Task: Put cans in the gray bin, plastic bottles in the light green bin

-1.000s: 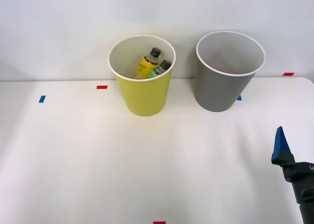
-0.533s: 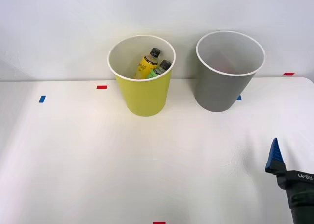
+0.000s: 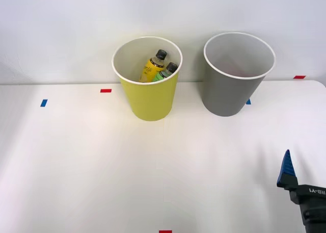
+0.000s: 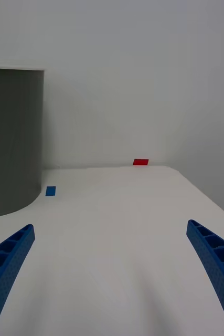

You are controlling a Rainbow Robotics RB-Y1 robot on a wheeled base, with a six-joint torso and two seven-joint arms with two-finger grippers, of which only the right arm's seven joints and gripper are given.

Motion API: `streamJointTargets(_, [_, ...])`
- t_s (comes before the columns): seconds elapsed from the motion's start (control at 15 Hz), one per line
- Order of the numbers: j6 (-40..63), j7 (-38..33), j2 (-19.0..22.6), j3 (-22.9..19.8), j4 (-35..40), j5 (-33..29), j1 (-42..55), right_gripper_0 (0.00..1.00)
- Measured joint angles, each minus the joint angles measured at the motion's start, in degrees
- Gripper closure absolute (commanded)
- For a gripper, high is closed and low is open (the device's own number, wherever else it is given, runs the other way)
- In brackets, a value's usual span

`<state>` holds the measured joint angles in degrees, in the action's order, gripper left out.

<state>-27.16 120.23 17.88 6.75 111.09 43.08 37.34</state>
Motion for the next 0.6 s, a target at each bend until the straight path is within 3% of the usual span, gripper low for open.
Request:
streamJointTargets(0.2, [0.38, -13.89, -0.21, -1.01, -0.63, -9.54, 0.92, 0.00])
streamJointTargets(0.4, [0.20, -31.61, -1.77, -3.65, -2.77, -27.84, 1.53, 0.00])
streamJointTargets(0.6, [-1.34, -45.76, -3.60, -6.16, -6.46, -40.40, 0.69, 0.00])
